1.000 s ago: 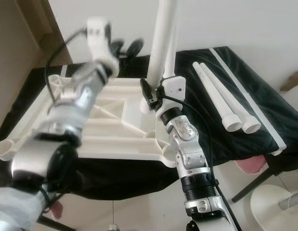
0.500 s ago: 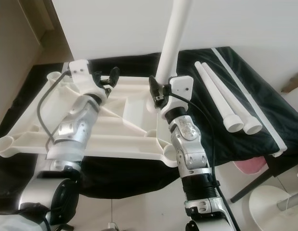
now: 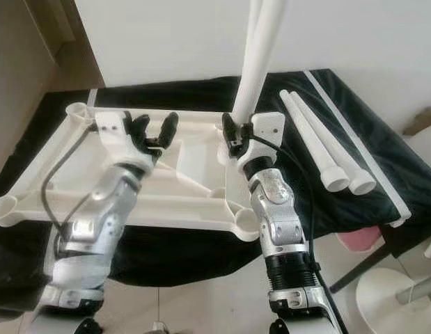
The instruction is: Building children table
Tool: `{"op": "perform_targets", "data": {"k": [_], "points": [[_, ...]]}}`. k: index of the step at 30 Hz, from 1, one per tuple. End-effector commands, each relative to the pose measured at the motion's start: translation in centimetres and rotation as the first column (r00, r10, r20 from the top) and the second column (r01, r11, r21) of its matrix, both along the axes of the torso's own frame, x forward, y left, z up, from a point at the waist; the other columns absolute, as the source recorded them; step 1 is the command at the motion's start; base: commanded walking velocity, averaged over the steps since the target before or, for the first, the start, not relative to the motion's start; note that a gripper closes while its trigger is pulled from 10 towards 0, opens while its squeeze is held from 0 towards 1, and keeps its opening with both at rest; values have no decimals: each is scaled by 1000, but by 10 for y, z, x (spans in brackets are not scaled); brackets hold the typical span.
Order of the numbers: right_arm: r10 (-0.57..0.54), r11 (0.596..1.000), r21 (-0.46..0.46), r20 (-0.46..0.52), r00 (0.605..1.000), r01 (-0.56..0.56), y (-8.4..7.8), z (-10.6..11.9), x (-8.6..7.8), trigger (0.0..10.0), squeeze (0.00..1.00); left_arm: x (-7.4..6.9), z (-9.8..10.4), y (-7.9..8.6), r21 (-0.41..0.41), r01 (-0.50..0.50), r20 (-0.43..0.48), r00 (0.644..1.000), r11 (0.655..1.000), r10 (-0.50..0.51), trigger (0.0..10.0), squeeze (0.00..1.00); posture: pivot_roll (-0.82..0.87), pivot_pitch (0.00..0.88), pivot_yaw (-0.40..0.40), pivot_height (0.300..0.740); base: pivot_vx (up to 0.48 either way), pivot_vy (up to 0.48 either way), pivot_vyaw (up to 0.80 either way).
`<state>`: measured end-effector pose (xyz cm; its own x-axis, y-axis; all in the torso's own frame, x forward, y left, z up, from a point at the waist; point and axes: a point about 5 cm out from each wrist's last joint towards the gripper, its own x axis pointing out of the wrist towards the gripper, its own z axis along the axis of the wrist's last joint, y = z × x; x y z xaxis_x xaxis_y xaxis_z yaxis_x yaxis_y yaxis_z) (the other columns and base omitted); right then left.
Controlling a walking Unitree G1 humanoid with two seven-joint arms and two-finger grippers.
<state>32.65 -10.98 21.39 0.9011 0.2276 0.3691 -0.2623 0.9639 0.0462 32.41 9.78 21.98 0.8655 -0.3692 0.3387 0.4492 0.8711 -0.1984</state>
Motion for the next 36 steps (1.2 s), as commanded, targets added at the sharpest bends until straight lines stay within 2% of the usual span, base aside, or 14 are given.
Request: {"op": "perform_targets", "data": {"k": [1, 4, 5, 6, 7, 11, 14, 15, 18, 20, 21, 24, 29, 36], "points": [[3, 1000, -1, 5, 1000, -3, 2, 4, 2, 10000, 0, -21, 1, -19, 139, 404, 107, 902, 904, -419, 10000, 0, 53, 0, -8, 740, 0, 0, 0], [3, 1000, -2, 5, 1000, -3, 2, 4, 2, 10000, 0, -28, -3, -19, 191, 436, 103, 882, 879, -460, 10000, 0, 53, 0, -8, 740, 0, 0, 0], [3, 1000, -11, 4, 1000, -3, 2, 4, 3, 10000, 0, -43, -17, -21, 331, 494, 77, 835, 804, -545, 10000, 0, 54, 0, -11, 740, 0, 0, 0], [3, 1000, -11, 4, 1000, -3, 2, 4, 3, 10000, 0, -43, -17, -21, 331, 494, 77, 835, 804, -545, 10000, 0, 54, 0, -11, 740, 0, 0, 0], [3, 1000, -15, 4, 1000, -3, 2, 4, 3, 10000, 0, -51, -24, -22, 378, 521, 51, 814, 765, -579, 10000, 0, 55, 0, -13, 740, 0, 0, 0], [4, 1000, -14, 6, 1000, -4, 2, 5, 4, 10000, 0, -55, -28, -21, 393, 543, 22, 801, 742, -598, 10000, 0, 55, 0, -13, 740, 0, 0, 0], [4, 1000, -14, 8, 1000, -4, 2, 6, 4, 10000, 0, -60, -36, -19, 419, 578, -29, 779, 700, -627, 10000, 0, 55, 0, -13, 740, 0, 0, 0], [5, 1000, -13, 10, 1000, -4, 2, 6, 4, 10000, 0, -63, -41, -19, 444, 594, -59, 767, 671, -639, 10000, 0, 54, 0, -14, 740, 0, 0, 0], [5, 1000, -13, 11, 1000, -4, 2, 7, 5, 10000, 0, -65, -44, -19, 460, 603, -78, 759, 652, -647, 10000, 0, 54, 0, -14, 740, 0, 0, 0], [5, 1000, -12, 10, 1000, -5, 2, 7, 5, 10000, 0, -67, -50, -19, 494, 611, -116, 752, 619, -649, 10000, 0, 53, 0, -11, 740, 0, 0, 0], [5, 1000, -12, 10, 1000, -5, 2, 7, 5, 10000, 0, -67, -50, -19, 494, 611, -116, 752, 619, -649, 10000, 0, 53, 0, -11, 740, 0, 0, 0], [2, 1000, -11, 7, 1000, -2, 3, 7, 5, 10000, 0, -65, -61, -18, 560, 605, -165, 751, 567, -639, 10000, 0, 54, 0, -10, 740, 0, 0, 0], [1, 1000, -9, 7, 1000, -1, 3, 7, 5, 10000, 0, -62, -67, -18, 590, 587, -183, 766, 555, -616, 10000, 0, 52, 0, -8, 740, 0, 0, 0], [-2, 1000, -7, 3, 1000, 2, 4, 6, 5, 10000, 0, -45, -92, -12, 676, 508, -274, 846, 535, -457, 10000, 0, 42, 0, 4, 740, 0, 0, 0]]}}
